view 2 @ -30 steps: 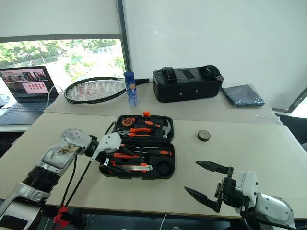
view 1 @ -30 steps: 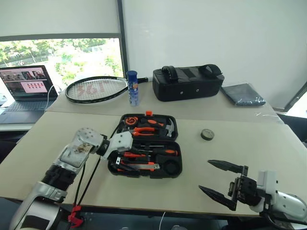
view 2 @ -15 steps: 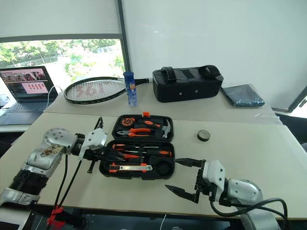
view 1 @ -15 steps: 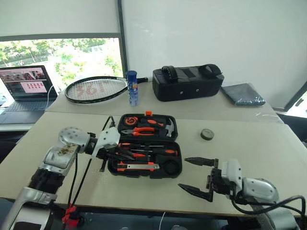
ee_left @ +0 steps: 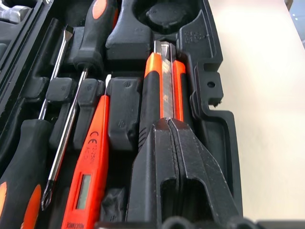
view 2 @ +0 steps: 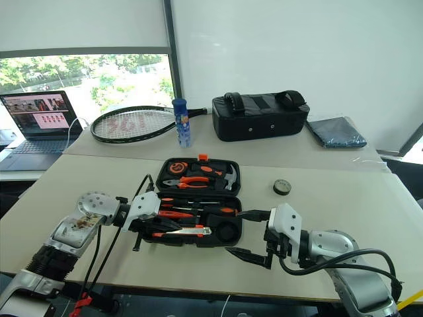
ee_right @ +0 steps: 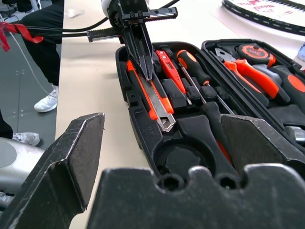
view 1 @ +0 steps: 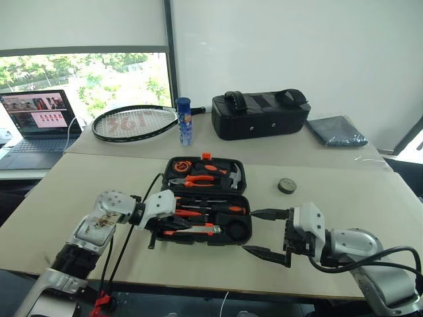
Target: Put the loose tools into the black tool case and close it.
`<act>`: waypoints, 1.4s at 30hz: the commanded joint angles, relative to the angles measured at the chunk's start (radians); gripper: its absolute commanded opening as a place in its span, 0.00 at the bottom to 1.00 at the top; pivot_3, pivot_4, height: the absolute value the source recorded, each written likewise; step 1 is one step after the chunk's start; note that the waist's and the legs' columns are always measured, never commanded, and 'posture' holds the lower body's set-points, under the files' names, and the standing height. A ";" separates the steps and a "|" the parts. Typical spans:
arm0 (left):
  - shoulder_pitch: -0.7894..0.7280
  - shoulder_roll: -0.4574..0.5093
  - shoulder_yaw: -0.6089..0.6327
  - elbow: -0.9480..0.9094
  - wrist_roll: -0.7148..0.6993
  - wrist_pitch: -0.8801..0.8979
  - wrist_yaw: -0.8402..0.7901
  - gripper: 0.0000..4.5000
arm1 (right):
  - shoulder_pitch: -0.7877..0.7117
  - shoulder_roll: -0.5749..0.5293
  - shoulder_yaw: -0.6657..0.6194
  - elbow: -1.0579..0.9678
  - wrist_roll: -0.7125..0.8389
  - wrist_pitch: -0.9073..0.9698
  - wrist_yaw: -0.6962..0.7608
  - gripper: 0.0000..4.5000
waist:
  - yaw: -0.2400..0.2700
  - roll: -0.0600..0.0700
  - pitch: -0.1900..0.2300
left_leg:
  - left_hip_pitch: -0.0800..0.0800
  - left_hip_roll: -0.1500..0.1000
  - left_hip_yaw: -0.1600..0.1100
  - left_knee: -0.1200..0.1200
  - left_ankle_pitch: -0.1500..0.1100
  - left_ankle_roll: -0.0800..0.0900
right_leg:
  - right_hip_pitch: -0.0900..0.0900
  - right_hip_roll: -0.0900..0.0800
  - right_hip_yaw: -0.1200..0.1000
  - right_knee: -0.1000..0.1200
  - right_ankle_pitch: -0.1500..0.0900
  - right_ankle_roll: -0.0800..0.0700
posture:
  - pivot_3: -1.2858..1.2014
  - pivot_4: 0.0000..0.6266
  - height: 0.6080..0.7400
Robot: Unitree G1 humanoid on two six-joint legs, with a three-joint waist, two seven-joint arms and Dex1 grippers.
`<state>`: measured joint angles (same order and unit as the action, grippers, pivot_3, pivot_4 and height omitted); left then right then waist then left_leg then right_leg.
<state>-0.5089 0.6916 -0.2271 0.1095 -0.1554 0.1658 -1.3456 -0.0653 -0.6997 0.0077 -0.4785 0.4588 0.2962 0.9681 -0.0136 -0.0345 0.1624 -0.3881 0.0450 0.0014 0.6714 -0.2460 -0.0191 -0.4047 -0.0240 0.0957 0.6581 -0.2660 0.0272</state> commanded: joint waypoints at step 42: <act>0.042 -0.053 0.009 0.075 0.012 -0.082 0.076 0.01 | 0.084 0.016 -0.066 -0.048 0.094 -0.031 0.021 1.00 | -0.004 0.005 -0.003 | -0.001 0.001 0.000 0.005 -0.001 0.001 | 0.000 0.001 0.001 0.001 -0.003 0.006 | 0.52 0.24 1.00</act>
<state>-0.4717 0.6283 -0.1855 0.1743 -0.1804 0.0712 -1.2674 0.0176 -0.6857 -0.0340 -0.4912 0.5331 0.2752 0.9933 -0.0179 -0.0292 0.1590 -0.3891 0.0455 0.0013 0.6762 -0.2466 -0.0180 -0.4045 -0.0230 0.0965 0.6591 -0.2687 0.0334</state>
